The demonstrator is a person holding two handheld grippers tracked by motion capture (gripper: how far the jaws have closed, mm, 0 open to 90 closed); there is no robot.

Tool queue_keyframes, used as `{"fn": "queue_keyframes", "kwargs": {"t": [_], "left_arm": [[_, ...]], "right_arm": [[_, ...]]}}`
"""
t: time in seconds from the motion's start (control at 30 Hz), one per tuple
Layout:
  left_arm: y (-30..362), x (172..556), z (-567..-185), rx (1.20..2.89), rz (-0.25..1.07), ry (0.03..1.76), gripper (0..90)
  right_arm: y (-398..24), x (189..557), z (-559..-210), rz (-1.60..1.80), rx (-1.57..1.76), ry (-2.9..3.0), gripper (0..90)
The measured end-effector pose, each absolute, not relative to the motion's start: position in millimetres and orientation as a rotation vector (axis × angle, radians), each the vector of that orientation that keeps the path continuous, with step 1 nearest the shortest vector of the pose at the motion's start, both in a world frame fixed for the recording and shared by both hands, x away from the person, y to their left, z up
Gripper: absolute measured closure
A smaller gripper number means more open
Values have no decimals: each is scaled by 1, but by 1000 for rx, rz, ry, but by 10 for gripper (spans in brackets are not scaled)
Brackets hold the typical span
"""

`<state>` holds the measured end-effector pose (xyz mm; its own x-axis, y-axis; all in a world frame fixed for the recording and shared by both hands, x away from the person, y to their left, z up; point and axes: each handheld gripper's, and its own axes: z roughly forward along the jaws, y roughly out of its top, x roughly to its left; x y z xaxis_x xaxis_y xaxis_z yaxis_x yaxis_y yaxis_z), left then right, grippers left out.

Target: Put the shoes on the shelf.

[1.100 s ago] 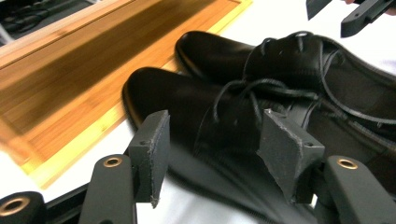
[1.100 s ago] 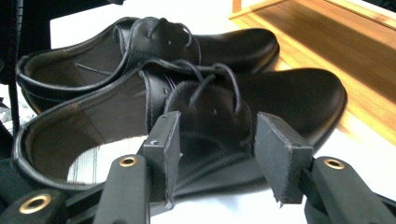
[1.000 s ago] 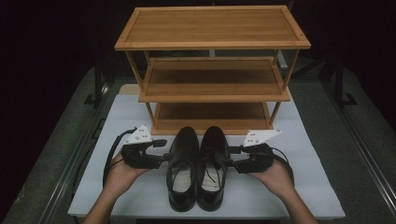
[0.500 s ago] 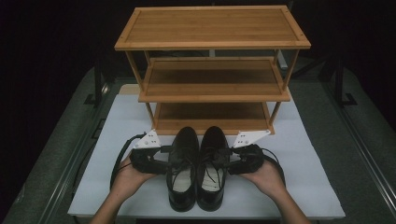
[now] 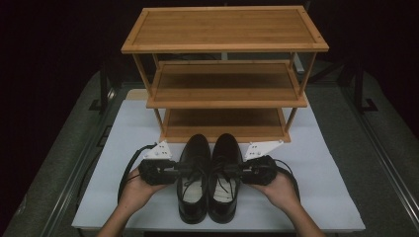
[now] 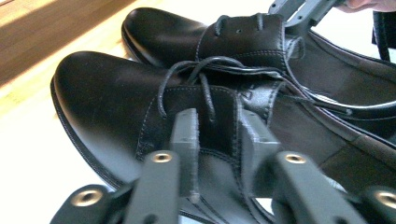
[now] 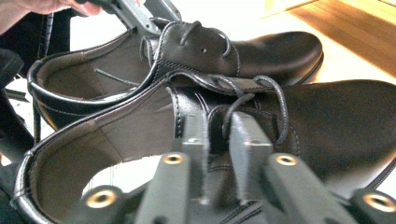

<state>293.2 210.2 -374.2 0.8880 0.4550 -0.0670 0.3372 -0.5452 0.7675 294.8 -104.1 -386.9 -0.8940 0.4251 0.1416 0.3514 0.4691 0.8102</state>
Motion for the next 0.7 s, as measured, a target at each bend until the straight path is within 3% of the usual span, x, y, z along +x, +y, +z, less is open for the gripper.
{"fn": "queue_keyframes", "kwargs": {"t": [0.1, 0.7], "left_arm": [[207, 290, -372, 2226, 214, 560, 865], [219, 291, -361, 2148, 341, 612, 881]], "right_arm": [[-103, 295, -388, 1412, 699, 2634, 855], [-120, 295, -378, 1422, 741, 2522, 870]]}}
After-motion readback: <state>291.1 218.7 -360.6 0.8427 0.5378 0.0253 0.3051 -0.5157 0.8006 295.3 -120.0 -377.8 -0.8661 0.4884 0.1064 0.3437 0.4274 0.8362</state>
